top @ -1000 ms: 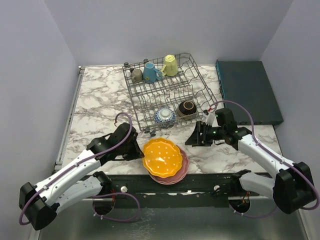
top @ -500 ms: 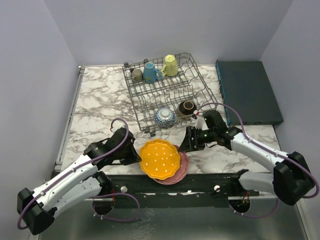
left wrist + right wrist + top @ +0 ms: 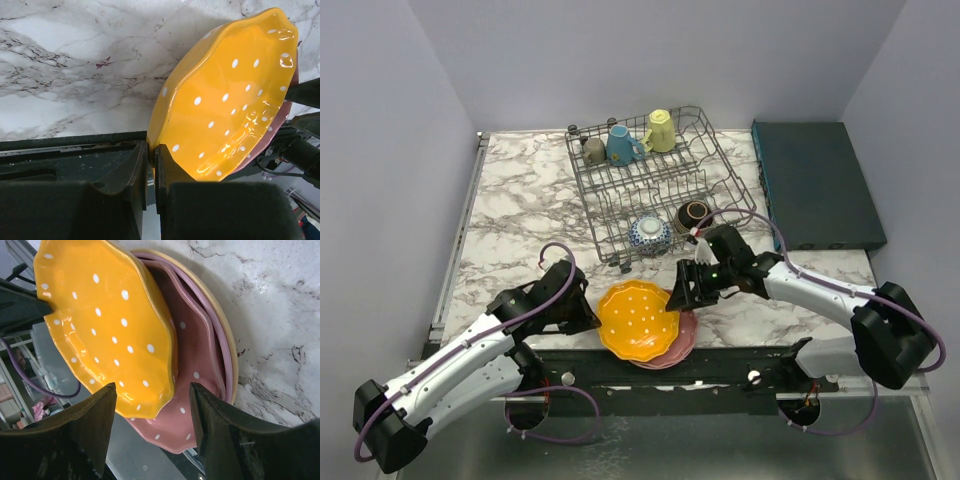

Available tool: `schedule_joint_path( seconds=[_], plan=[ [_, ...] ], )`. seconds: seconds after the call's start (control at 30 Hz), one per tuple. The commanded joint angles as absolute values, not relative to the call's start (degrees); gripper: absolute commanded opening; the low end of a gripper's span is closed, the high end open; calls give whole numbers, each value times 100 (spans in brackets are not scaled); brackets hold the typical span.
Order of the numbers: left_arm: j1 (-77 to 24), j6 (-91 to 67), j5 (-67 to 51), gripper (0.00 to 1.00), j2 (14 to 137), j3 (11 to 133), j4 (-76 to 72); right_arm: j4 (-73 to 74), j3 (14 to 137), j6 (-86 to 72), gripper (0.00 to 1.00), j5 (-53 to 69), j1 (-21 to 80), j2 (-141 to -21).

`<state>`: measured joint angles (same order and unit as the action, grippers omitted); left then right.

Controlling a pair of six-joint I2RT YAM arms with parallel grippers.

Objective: Load the mixed dishes into the dish rack
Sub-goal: Pick up the plate at the center of the board.

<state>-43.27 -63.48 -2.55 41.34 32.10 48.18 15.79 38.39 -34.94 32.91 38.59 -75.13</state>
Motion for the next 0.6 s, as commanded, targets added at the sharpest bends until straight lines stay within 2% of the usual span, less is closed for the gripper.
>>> schedule_joint_path(
  seconds=[0.0,0.57],
  plan=[
    [-4325,-6593,-360,0,4109,3186,4711,1411,4078,-3579,65,2883,4053,-7773],
    [-4338,-6708,-540,0,4390,2952,4294,932,4049,-3814,63,2737,4509,-8384]
  ],
)
